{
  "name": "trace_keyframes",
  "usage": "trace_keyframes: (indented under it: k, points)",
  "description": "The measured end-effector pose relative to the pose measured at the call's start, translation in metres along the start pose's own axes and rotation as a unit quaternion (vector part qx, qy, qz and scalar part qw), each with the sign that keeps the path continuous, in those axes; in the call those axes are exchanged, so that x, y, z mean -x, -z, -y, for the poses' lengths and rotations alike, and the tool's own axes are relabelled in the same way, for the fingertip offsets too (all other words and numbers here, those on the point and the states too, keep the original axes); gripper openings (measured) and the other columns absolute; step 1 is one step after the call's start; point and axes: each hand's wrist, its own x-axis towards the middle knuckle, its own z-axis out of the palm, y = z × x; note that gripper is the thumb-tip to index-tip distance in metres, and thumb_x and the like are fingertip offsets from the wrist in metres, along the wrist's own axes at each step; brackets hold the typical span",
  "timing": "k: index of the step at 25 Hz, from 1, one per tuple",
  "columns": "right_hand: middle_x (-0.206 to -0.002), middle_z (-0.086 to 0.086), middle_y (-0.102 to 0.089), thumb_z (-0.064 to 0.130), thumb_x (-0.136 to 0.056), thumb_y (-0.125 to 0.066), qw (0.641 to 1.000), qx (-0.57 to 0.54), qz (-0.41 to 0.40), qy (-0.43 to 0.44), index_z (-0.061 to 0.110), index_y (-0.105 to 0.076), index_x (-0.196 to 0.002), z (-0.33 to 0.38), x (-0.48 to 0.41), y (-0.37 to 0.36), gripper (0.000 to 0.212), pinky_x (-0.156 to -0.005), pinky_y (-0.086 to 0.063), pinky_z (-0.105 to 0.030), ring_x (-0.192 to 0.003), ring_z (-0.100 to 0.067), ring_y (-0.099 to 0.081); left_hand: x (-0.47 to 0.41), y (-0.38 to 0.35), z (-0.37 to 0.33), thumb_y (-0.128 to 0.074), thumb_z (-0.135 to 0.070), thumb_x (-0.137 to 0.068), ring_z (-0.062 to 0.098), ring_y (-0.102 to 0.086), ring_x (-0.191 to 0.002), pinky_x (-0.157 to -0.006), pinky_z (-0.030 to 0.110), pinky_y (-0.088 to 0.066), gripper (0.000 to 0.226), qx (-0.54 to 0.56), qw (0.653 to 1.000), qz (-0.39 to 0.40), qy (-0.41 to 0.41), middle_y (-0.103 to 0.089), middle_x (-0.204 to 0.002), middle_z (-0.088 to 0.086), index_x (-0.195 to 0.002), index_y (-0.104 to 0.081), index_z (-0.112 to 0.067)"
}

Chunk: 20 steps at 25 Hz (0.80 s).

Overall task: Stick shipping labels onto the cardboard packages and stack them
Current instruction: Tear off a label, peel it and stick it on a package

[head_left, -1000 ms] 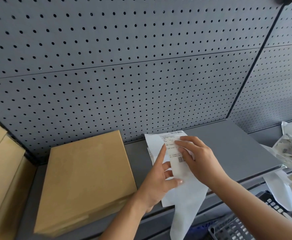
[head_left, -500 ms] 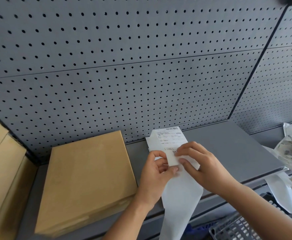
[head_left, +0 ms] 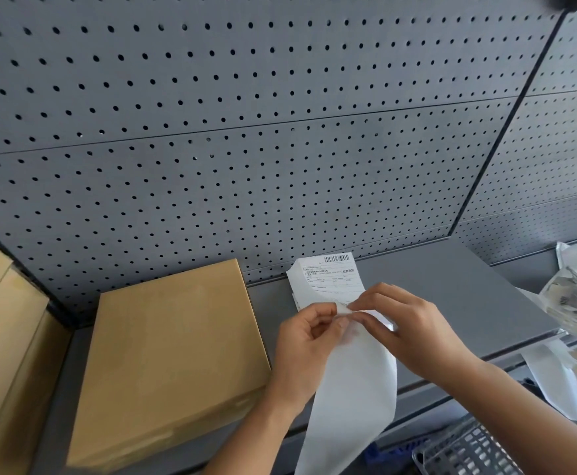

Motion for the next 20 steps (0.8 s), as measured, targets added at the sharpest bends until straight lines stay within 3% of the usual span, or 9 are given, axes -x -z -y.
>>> trace_keyframes:
  k: [5, 8, 11, 15, 17, 20]
  points:
    - [-0.089, 0.012, -0.068, 0.034, -0.099, -0.05, 0.998, 0.058, -0.024, 0.018, 0.019, -0.07, -0.094, 0.003, -0.002, 0.001, 0.025, -0.055, -0.054, -0.031, -0.076, -0.014, -0.066, 0.0, 0.0, 0.003, -0.071, -0.01, -0.096, 0.014, -0.075, -0.09, -0.083, 0.024, -0.057, 0.014, -0.024, 1.0, 0.001, 0.0, -0.08, -0.095, 0.006, -0.104, -0.077, -0.019]
    - [-0.088, 0.013, -0.066, 0.03, -0.098, -0.054, 0.997, 0.045, -0.047, -0.038, 0.02, -0.066, -0.095, 0.002, -0.005, 0.004, 0.015, -0.055, -0.055, -0.036, -0.072, -0.013, -0.063, 0.001, 0.0, 0.007, -0.07, -0.006, -0.094, 0.015, -0.073, -0.084, -0.081, 0.032, -0.057, 0.018, -0.031, 0.999, 0.003, 0.021, -0.073, -0.097, 0.019, -0.104, -0.073, -0.021]
    - [-0.09, 0.015, -0.067, 0.023, -0.096, -0.06, 0.995, 0.022, -0.046, -0.087, 0.023, -0.063, -0.095, 0.001, -0.008, 0.007, 0.003, -0.063, -0.057, -0.039, -0.077, -0.014, -0.066, 0.001, -0.001, 0.009, -0.066, -0.002, -0.091, 0.018, -0.068, -0.086, -0.081, 0.036, -0.055, 0.02, -0.048, 0.997, 0.027, 0.059, -0.076, -0.099, 0.014, -0.1, -0.073, -0.019]
    - [-0.09, 0.016, -0.07, 0.029, -0.096, -0.058, 0.998, 0.018, -0.016, -0.064, 0.024, -0.063, -0.098, 0.008, -0.006, 0.008, 0.007, -0.064, -0.058, -0.041, -0.079, -0.014, -0.069, -0.002, -0.006, -0.004, -0.07, -0.013, -0.095, 0.011, -0.071, -0.089, -0.074, 0.022, -0.056, 0.017, 0.009, 0.994, 0.053, 0.098, -0.078, -0.106, 0.009, -0.112, -0.071, -0.011]
    - [-0.091, 0.018, -0.07, 0.032, -0.096, -0.055, 0.998, 0.013, -0.003, -0.053, 0.024, -0.063, -0.098, 0.011, -0.004, 0.009, 0.011, -0.064, -0.058, -0.04, -0.079, -0.013, -0.069, -0.007, -0.01, -0.008, -0.073, -0.023, -0.094, 0.006, -0.068, -0.082, -0.066, 0.015, -0.053, 0.021, 0.003, 0.995, 0.039, 0.094, -0.077, -0.097, 0.008, -0.111, -0.071, -0.011]
    - [-0.096, 0.02, -0.068, 0.034, -0.097, -0.054, 0.998, -0.006, 0.012, -0.054, 0.026, -0.064, -0.102, 0.012, -0.002, 0.013, 0.014, -0.067, -0.059, -0.039, -0.082, -0.009, -0.068, -0.013, -0.016, -0.005, -0.078, -0.032, -0.09, 0.012, -0.063, -0.079, -0.064, 0.018, -0.051, 0.031, -0.002, 0.995, 0.011, 0.098, -0.069, -0.087, 0.006, -0.105, -0.072, -0.006]
